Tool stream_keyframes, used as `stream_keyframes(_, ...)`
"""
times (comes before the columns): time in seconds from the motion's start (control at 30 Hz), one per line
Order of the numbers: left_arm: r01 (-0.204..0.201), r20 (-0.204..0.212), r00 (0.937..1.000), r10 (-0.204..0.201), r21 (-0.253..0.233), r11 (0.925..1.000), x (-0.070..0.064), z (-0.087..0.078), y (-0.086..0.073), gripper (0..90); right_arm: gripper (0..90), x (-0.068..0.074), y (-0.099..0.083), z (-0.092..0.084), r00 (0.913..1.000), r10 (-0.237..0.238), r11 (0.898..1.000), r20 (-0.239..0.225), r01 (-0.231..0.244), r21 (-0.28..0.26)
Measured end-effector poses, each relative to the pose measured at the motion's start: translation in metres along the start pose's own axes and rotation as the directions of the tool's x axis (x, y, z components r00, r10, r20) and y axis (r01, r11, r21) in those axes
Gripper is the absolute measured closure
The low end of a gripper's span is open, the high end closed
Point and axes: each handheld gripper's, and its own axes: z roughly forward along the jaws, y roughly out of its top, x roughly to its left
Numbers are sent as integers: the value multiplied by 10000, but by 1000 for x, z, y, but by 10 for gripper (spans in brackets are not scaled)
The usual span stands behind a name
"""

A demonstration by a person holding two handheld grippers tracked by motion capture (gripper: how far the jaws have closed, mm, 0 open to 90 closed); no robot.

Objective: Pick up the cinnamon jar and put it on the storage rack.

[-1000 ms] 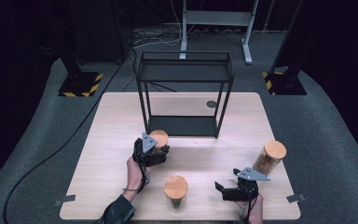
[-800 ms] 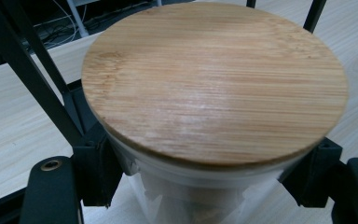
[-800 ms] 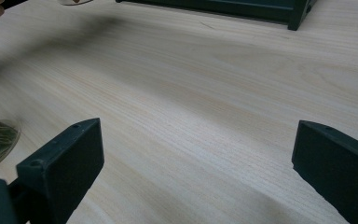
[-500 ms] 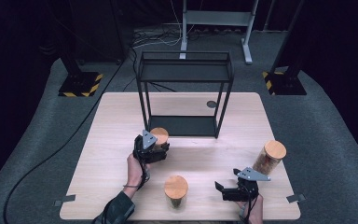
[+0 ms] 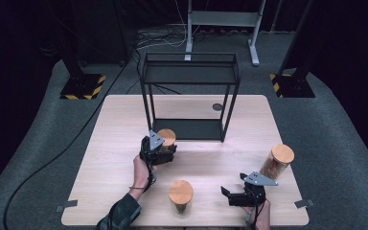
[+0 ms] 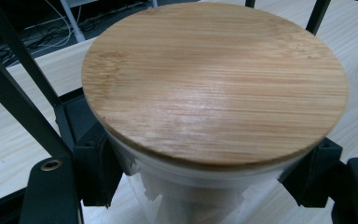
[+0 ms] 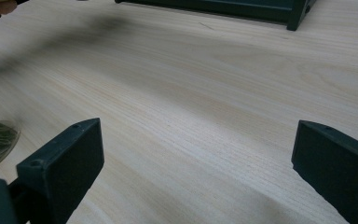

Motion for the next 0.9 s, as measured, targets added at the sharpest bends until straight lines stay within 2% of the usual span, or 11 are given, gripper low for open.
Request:
stream_keyframes(0.43,207,14,9998,-207,-9,9998,3,8,4,251,15,0,0,0,10000,8,10000,-14,-8,7)
stream_keyframes(0.9,110,-2,9999,-110,42,9999,3,18,10,251,15,-1,0,0,10000,41,10000,-38,-41,4)
